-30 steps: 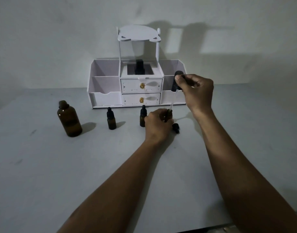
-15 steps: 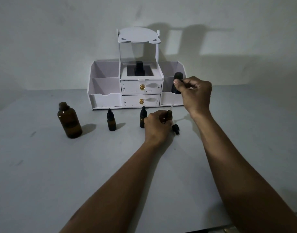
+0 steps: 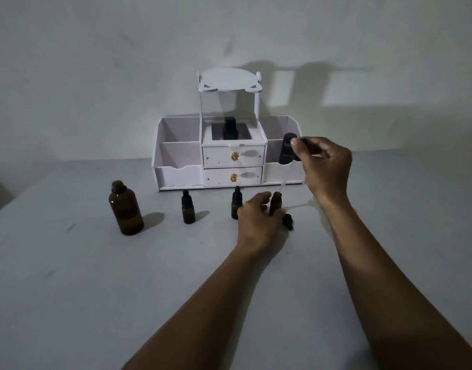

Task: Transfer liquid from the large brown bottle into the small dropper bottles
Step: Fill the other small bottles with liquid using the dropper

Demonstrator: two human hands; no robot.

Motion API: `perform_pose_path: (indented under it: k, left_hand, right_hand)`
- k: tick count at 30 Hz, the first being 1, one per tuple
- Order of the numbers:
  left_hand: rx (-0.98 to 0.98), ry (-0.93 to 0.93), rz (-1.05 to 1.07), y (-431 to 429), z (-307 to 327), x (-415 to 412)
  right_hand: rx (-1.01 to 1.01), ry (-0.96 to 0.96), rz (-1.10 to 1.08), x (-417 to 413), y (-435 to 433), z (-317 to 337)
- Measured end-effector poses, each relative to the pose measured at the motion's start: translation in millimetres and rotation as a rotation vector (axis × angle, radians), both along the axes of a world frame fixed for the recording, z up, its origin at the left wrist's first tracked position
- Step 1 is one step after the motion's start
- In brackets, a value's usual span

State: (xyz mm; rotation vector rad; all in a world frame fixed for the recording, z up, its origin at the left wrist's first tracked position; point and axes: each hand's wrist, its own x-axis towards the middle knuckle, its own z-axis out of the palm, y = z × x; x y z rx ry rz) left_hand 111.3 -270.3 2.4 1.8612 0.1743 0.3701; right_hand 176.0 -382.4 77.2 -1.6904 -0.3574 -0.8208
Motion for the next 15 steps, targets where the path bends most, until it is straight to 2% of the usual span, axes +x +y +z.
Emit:
perform_pose_path:
  k: [4,9,12,15]
  left_hand:
    - [0.051,0.026,-0.043,12.7,1.8,-18.1]
    - [0.116,-0.122,-0.027,53.6,20.6,-57.1]
    - [0.117,-0.301,0.104,90.1,38.6,-80.1]
    - [0.071,-0.513,0.384,143.4,52.4,-91.3]
  right_hand:
    - [0.097,-0.028,0.032,-8.0,3.6,8.4]
    - [0.180,-0.061,0.155,-27.2,31.6,26.1]
    - [0.177,-0.100,0.260,-38.4,60.6,37.9]
    - [0.162,-0.130,0.346,-50.0,98.3,47.8]
